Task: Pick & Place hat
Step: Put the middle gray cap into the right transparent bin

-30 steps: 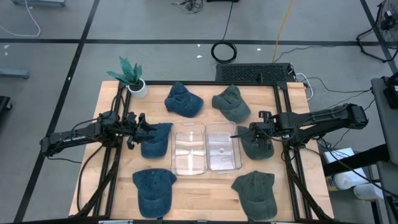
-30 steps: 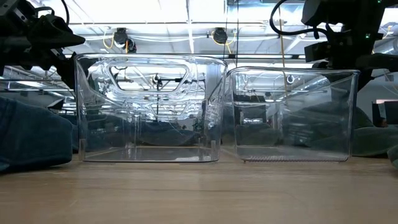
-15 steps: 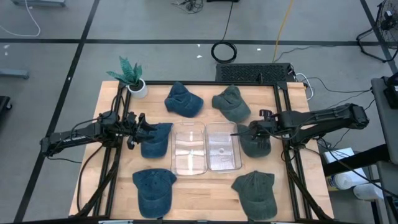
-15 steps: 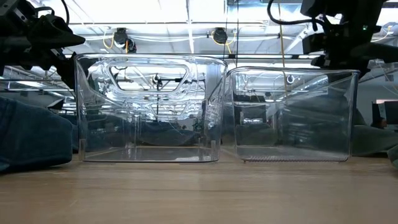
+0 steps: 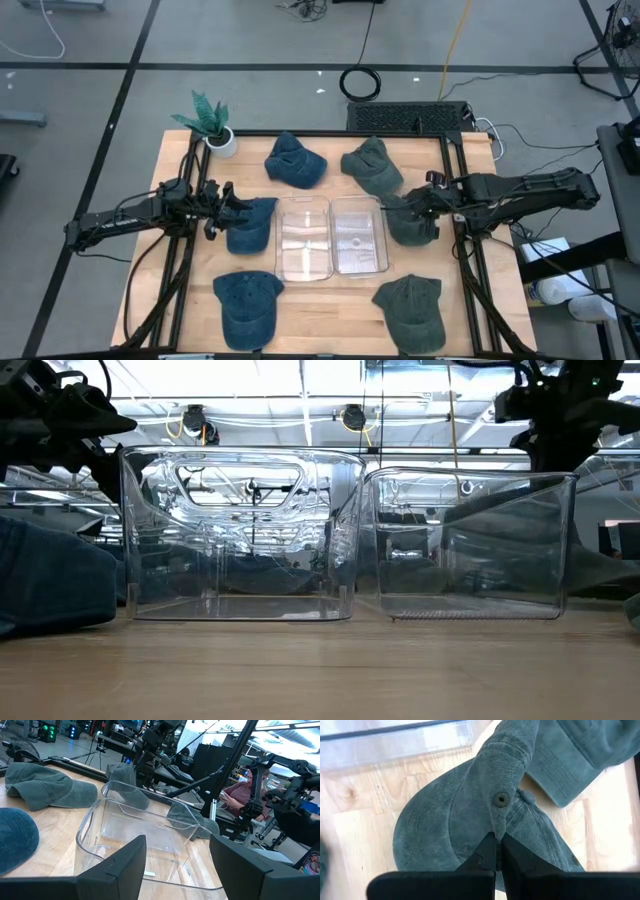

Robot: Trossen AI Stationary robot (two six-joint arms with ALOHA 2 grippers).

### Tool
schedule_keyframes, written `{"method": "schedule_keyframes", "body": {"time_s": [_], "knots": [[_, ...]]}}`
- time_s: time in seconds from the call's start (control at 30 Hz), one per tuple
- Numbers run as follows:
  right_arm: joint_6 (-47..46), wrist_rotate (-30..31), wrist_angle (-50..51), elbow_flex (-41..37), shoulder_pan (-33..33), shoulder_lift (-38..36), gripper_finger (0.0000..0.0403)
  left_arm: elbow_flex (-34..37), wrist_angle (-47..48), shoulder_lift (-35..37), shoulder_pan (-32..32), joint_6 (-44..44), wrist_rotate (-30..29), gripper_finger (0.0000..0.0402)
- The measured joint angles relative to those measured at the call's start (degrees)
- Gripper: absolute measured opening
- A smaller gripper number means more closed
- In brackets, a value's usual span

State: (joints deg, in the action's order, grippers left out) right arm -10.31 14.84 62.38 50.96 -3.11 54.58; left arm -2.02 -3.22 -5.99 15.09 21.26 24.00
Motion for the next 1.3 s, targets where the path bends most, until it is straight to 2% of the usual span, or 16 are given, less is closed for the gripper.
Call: {"method": "schedule_keyframes", "body": {"time_s": [0.73,1.3], "knots": [[-2.54,-0.11,0.1,-0.02,0.0,-11.1,0.0,0.0,0.0,-0.01,0.0,0.0,0.01,0.0228],[-2.51,-0.14,0.05,-0.02,0.0,-14.75,0.0,0.0,0.0,0.0,0.0,0.0,-0.01,0.0228]]}}
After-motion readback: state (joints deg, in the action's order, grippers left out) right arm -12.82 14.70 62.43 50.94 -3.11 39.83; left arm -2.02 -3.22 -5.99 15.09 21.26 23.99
